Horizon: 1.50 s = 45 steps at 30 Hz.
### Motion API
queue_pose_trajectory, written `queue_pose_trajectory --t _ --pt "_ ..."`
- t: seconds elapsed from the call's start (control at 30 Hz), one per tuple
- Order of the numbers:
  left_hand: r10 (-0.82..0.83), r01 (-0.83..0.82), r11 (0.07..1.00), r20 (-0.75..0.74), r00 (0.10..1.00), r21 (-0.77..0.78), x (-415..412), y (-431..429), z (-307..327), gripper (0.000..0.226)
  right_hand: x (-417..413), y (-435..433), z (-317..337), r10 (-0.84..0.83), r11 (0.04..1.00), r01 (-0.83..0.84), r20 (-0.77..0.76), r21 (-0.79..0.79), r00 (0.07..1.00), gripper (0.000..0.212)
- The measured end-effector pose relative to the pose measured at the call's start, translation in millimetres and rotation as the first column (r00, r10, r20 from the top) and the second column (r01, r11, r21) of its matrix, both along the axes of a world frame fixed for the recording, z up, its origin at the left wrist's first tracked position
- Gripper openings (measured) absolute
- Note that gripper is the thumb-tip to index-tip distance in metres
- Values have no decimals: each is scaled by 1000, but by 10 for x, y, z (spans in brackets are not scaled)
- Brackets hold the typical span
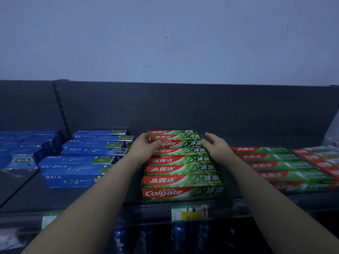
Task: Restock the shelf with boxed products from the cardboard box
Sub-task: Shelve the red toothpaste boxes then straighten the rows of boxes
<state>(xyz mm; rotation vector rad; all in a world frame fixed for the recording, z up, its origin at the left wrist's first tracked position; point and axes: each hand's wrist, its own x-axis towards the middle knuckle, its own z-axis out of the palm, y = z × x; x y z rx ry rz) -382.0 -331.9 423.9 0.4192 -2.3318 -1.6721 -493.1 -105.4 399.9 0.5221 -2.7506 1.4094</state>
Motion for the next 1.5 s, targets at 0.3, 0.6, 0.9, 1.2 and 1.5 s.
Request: queue_pose_trajectory --t 0.3,0.6,0.9,1.2,1.5 --pt "-4 14 998 169 986 -58 -643 -226 -36 92 -635 -287 41 93 984 -99 43 146 995 65" --pt "2 19 995 208 978 -100 -900 -356 -93 93 -904 -312 72 160 964 -178 104 197 982 64" --pt "-38 101 978 318 947 -185 -673 -291 26 93 -623 -136 203 135 962 -171 175 211 975 61" --pt "-33 80 985 291 956 -151 -396 -136 -57 75 -293 -93 117 90 974 -125 183 189 979 57" --pt "-119 123 992 230 966 -5 -6 9 -16 55 45 -5 77 107 965 -137 142 223 984 66"
